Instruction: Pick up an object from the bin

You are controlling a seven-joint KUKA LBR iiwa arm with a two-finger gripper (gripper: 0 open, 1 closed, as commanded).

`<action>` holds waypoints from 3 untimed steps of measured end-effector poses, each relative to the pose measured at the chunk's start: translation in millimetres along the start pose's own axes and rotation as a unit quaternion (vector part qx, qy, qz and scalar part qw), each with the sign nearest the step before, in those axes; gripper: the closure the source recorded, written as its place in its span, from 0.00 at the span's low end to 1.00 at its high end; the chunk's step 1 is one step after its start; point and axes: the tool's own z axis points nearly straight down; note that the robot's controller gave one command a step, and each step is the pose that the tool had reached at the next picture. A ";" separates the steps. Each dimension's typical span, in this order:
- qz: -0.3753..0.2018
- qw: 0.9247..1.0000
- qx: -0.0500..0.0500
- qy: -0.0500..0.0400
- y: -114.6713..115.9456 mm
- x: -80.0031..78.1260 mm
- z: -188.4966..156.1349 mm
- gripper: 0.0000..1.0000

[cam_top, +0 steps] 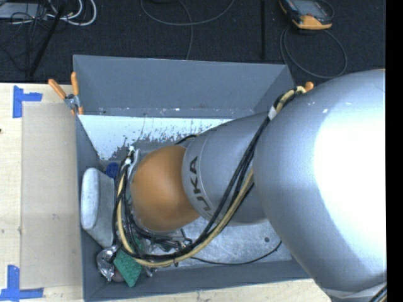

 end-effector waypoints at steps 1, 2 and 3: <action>-0.062 0.998 0.000 -0.006 2.6 -1.4 5.4 0.00; -0.101 0.995 -0.001 -0.007 6.1 -2.5 5.5 0.00; -0.155 0.988 -0.004 -0.006 3.9 -3.6 7.6 0.00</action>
Offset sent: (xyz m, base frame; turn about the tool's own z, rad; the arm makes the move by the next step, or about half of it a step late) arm -0.0063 0.0062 -0.0085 -0.1290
